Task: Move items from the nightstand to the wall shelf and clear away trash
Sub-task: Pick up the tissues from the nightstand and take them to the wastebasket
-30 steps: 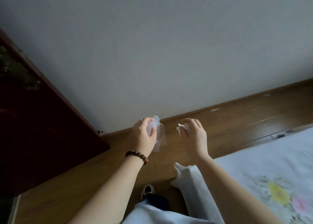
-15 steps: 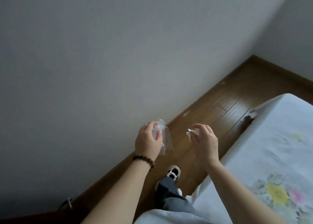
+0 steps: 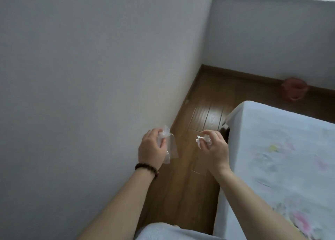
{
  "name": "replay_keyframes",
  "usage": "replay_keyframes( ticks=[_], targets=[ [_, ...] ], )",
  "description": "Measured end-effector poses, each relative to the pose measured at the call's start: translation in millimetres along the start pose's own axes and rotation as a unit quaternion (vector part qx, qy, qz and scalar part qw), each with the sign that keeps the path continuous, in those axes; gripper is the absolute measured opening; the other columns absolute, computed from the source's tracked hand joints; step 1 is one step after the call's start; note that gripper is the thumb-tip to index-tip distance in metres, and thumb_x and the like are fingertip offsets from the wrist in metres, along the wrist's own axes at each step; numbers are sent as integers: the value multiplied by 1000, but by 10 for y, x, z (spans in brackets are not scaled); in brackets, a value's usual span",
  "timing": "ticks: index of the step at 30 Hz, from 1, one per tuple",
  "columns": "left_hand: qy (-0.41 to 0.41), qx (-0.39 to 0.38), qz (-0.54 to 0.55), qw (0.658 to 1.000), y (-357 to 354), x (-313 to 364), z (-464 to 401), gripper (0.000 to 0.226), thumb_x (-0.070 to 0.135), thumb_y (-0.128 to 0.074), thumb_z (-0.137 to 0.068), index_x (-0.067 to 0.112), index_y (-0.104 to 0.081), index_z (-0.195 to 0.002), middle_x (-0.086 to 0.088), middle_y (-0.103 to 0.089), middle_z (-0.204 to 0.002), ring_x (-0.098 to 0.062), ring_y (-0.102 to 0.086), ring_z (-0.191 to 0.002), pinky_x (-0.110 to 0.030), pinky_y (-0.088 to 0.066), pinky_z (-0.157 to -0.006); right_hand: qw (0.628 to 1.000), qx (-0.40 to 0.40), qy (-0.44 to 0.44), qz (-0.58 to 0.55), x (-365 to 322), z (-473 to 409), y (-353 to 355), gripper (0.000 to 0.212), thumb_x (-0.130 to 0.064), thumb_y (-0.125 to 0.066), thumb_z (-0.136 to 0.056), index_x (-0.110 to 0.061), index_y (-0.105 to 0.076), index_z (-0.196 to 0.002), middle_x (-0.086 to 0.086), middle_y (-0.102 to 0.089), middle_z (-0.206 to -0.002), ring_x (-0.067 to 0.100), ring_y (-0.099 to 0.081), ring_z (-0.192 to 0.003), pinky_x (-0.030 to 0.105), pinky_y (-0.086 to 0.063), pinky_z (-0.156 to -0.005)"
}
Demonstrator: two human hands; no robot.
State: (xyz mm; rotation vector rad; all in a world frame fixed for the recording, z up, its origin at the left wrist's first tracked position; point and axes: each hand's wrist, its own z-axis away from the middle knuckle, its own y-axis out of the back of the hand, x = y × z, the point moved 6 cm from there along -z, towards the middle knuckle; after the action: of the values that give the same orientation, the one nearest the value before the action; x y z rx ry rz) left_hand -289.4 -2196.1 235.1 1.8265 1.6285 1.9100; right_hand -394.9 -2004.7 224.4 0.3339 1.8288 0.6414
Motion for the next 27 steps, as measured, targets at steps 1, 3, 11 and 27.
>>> replay_keyframes(
  ticks=[1,3,11,27],
  targets=[
    [-12,-12,5,1000,-120,66,-155,25,15,-66,-83,12,-63,-108,-3,-65,-103,-18,-59,-95,-21,-43,-81,1000,12,-6,3,55,-138,41,18,-16,-68,-85,-14,-65,-103,-1,-62,-104,11,-58,-86,21,-51,-76],
    [-35,-35,13,999,-364,190,-473,25,15,-66,-83,12,-62,-108,-2,-65,-102,-15,-59,-93,-18,-42,-80,999,38,-19,11,180,-412,115,19,-16,-68,-85,-13,-65,-104,-1,-62,-103,10,-57,-87,19,-49,-77],
    [-84,-104,39,990,-1421,444,-1776,27,17,-67,-84,13,-61,-110,4,-61,-99,-9,-56,-87,-11,-41,-73,992,96,-72,40,806,-1559,19,19,-17,-67,-85,-12,-65,-104,0,-64,-102,9,-55,-87,25,-51,-78],
    [-118,-220,80,965,-3515,1154,-4868,25,20,-66,-86,16,-60,-110,8,-60,-97,-7,-56,-84,-14,-45,-71,970,168,-158,81,1597,-4795,-21,21,-15,-66,-85,-10,-65,-105,3,-63,-103,11,-55,-91,24,-48,-81]
  ],
)
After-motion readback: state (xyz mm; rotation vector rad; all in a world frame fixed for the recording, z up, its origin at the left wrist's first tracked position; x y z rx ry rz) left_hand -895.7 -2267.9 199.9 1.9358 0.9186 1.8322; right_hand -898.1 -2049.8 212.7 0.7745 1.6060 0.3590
